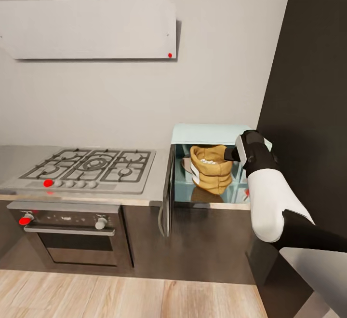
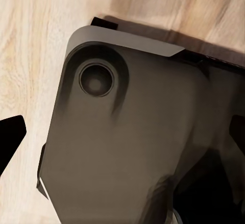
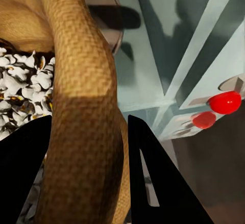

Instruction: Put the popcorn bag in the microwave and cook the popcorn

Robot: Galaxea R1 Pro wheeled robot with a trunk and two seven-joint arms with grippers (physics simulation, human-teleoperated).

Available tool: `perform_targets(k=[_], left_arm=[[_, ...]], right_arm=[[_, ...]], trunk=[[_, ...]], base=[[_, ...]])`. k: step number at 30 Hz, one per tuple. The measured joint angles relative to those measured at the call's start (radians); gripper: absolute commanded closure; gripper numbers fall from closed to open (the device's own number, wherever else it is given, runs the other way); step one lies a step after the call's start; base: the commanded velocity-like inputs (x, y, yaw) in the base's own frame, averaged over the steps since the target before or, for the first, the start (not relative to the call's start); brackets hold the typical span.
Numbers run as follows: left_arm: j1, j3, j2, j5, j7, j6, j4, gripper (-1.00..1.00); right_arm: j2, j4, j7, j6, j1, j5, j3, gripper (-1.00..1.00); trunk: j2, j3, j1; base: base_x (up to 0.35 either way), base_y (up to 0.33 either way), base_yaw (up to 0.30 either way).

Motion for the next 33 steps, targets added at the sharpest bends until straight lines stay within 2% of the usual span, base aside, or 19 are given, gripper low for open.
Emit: perform_targets(k=[6, 20, 33], left_arm=[[0.0, 0.0, 0.0, 0.0, 0.0, 0.0, 0.0, -1.0], [0.0, 0.0, 0.0, 0.0, -0.001, 0.0, 0.0, -1.0], [0.0, 0.0, 0.0, 0.0, -0.001, -0.001, 0.0, -1.0]], right_arm=[[0.001, 0.0, 0.0, 0.0, 0.0, 0.0, 0.0, 1.0], [-0.002, 0.0, -0.002, 0.0, 0.0, -0.001, -0.002, 1.0], [-0.016, 0.034, -0.008, -0.001, -0.001, -0.015, -0.003, 1.0]], trunk=[[0.0, 0.0, 0.0], [0.0, 0.0, 0.0], [0.0, 0.0, 0.0]], base=[[0.054, 0.003, 0.0], [0.261, 0.089, 0.0], [0.019, 0.004, 0.0]])
